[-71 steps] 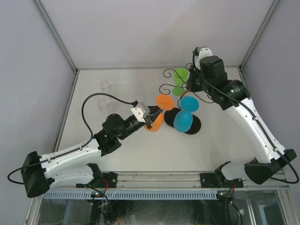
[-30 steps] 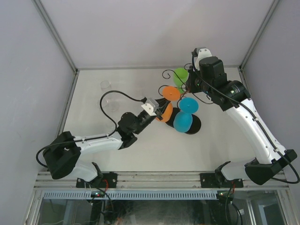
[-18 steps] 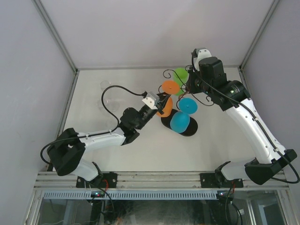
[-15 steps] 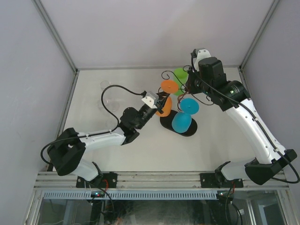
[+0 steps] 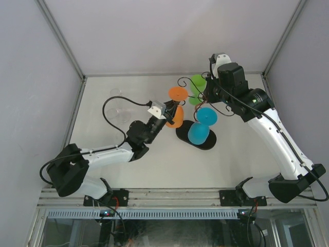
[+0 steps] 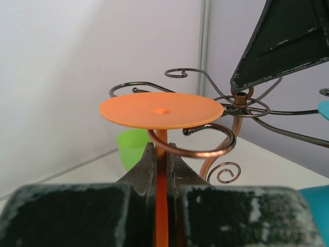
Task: Place the wine glass upside down on the wine glass rack
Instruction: Turn the wine glass upside down at the wine rack.
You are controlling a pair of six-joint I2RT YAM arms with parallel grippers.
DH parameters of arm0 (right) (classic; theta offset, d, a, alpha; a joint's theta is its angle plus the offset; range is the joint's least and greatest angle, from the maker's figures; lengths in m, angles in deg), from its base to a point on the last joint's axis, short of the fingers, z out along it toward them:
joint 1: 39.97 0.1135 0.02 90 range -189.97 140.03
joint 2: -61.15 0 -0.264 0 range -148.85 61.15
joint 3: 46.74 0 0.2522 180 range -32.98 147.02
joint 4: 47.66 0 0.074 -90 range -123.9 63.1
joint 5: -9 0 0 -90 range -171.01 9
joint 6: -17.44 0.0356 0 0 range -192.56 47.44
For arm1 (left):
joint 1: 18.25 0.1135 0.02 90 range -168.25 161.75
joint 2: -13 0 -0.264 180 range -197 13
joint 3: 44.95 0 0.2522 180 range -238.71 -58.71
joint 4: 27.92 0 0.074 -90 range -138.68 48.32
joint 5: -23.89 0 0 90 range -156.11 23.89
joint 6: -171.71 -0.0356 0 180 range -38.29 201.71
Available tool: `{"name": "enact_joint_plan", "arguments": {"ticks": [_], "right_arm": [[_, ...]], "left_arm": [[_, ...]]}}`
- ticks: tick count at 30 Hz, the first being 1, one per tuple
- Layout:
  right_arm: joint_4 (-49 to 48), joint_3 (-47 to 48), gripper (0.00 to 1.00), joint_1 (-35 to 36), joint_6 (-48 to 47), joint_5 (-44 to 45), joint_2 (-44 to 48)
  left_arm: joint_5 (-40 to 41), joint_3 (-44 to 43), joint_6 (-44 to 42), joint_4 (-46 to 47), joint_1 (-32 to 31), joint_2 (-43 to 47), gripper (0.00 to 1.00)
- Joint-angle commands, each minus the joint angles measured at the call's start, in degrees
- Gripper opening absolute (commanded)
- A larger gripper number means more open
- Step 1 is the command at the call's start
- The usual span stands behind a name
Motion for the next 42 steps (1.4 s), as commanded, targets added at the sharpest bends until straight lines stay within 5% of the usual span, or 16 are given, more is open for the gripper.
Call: {"name": "enact_joint_plan", "arguments": {"ticks": [1, 13, 24, 33, 42], "right_arm": [[-5.19, 1.16, 0.00, -0.06, -0.39, 0.18, 2.48], [-5.17, 0.99, 0.00, -1.04, -0.38, 0.10, 2.44], [-5.13, 0.90, 0.00, -1.07, -0.21, -0.35, 2.39], [-5.18, 0.73, 0.00, -0.96, -0.03, -0.25, 2.35], [-5.71, 0.37, 0.00, -1.59, 0.48, 0.84, 2.38]], "left_arm": [[1.10, 3.94, 2.08, 5.97, 0.53, 5.98, 0.00], [-5.53, 8.15, 0.34, 4.87, -1.62, 8.85, 0.00], [-5.68, 2.83, -2.29, -1.91, -2.98, 5.76, 0.00], [-2.40, 3.23, -1.68, -3.16, -2.98, 6.17, 0.39], [0.18, 8.33, 0.55, -4.54, -2.98, 11.42, 0.54]]}}
